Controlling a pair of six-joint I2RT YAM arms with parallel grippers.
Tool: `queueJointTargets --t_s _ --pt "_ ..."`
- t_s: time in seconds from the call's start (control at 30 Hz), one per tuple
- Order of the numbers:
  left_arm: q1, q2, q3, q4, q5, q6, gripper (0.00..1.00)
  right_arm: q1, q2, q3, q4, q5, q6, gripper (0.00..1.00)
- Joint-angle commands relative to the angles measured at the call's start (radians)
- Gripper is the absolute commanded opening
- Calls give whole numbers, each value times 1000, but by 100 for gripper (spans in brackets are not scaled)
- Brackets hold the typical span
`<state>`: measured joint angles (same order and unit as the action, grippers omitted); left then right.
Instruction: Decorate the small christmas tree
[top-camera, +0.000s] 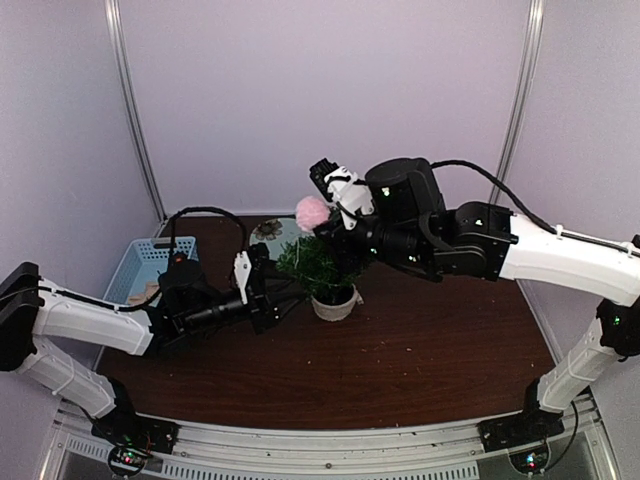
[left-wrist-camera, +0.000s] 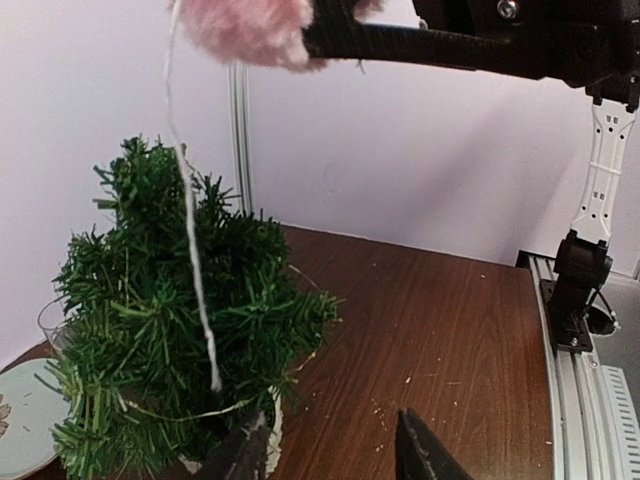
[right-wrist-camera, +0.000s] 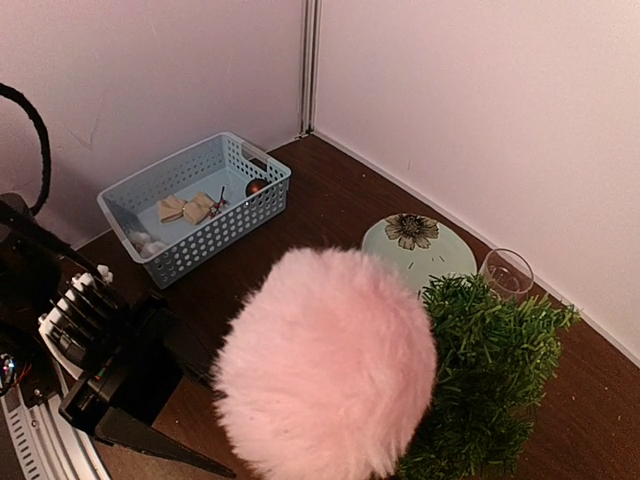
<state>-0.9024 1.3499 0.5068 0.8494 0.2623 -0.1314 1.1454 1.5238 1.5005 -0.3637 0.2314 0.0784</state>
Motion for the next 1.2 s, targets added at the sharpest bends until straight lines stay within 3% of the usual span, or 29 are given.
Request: queueJointTargets --t_s 0.0,0.47,0.77,1.17 --pt "-13 42 42 178 -24 -6 43 4 -37 -14 23 -20 12 0" --pt "-13 70 41 213 -129 -23 37 4 -47 -20 28 -35 16 0" --pt "-13 -6 -63 233 -153 -1 39 3 -51 -19 22 -32 9 0" --pt "-13 50 20 235 -102 11 39 4 -43 -23 32 -40 15 0"
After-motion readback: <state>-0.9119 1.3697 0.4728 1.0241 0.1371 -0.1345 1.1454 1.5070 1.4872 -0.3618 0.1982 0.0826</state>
